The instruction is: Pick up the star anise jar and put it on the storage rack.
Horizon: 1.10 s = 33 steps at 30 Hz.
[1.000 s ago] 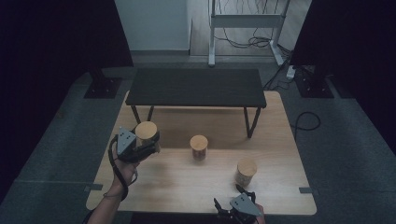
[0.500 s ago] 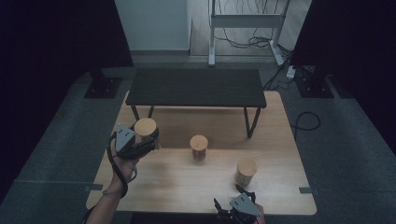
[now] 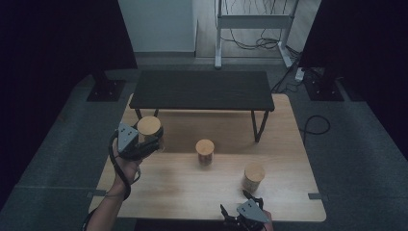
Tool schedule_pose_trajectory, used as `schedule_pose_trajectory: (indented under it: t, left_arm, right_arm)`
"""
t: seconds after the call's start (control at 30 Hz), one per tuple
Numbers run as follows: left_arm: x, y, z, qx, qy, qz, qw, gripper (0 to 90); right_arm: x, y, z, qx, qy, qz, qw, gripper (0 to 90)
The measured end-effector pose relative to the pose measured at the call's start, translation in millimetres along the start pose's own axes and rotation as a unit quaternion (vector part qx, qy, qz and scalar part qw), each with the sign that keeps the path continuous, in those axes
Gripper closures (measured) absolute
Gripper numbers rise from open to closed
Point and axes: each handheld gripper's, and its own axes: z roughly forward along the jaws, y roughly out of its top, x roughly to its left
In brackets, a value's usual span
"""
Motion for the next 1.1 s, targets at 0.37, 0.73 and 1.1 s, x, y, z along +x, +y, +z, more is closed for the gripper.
schedule_pose_trajectory:
  t: [0.37,0.73,1.1]
  left_arm:
    - [-1.3,4.3,5.1,0.002,0.0,-0.001,1.0,26.1]
    - [-4.2,12.6,10.2,-0.003,-0.001,0.004,1.0,26.0]
    - [-4.5,18.1,14.0,-0.003,-0.004,0.004,1.0,26.1]
  right_arm:
    - [-0.6,-0.4,-0.8,-0.002,-0.002,0.001,1.0,7.9]
    - [-0.3,-0.6,-1.1,-0.003,-0.004,0.001,1.0,7.9]
    - [-0.5,-0.6,-1.9,-0.004,-0.006,0.004,1.0,7.9]
